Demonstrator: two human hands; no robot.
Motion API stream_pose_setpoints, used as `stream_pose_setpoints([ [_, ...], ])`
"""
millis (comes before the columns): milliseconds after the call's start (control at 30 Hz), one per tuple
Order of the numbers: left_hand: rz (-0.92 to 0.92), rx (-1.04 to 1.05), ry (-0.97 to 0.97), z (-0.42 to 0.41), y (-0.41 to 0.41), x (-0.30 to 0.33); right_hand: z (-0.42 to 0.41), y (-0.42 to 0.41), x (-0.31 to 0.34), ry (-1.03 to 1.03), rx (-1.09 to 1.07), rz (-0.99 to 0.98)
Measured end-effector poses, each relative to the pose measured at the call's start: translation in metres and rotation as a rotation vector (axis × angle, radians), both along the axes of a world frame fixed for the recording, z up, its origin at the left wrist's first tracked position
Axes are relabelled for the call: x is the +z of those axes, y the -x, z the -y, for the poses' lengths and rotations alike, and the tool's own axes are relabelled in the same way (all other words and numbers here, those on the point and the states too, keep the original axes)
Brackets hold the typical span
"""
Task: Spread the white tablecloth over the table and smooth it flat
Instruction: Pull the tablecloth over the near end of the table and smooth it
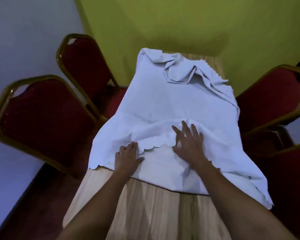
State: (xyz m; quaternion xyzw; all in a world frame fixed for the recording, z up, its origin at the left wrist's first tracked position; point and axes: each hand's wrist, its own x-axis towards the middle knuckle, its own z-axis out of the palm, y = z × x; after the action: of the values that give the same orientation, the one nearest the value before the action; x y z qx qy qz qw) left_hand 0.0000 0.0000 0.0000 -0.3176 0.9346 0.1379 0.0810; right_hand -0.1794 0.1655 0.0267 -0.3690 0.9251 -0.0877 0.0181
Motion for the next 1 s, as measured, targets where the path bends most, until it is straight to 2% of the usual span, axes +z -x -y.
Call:
stream_pose_setpoints([
  [100, -0.084, 0.08, 0.031, 0.003, 0.006, -0.005, 0.006, 0.012, -0.015, -0.102, -0.023, 0.098],
  [233, -0.127, 0.13, 0.056, 0.0, 0.011, -0.01, 0.012, 0.015, -0.029, -0.099, -0.01, 0.125],
  [400, -0.073, 0.054, 0.079, -0.001, 0.011, -0.005, 0.015, 0.013, -0.027, -0.019, -0.038, 0.153],
  [533, 0.079, -0.084, 0.235, 0.002, 0.014, 0.014, 0.016, 0.008, -0.014, -0.033, -0.082, 0.194],
  [567, 0.067, -0.109, 0.258, 0.003, 0.013, 0.02, 0.016, 0.005, -0.009, -0.059, -0.107, 0.196],
  [633, 0.091, -0.116, 0.204, 0.007, 0.006, 0.02, 0.014, 0.002, 0.0, -0.115, -0.114, 0.157],
  [733, 0.076, -0.108, 0.174, 0.013, -0.018, 0.021, 0.005, -0.01, 0.012, -0.028, -0.081, 0.061],
  [867, 0.054, -0.085, 0.163, 0.016, -0.067, 0.008, 0.002, -0.042, 0.025, 0.092, 0.042, 0.019],
  [1000, 0.08, -0.077, 0.202, 0.021, -0.131, 0.014, 0.009, -0.092, 0.04, -0.235, 0.425, 0.045],
])
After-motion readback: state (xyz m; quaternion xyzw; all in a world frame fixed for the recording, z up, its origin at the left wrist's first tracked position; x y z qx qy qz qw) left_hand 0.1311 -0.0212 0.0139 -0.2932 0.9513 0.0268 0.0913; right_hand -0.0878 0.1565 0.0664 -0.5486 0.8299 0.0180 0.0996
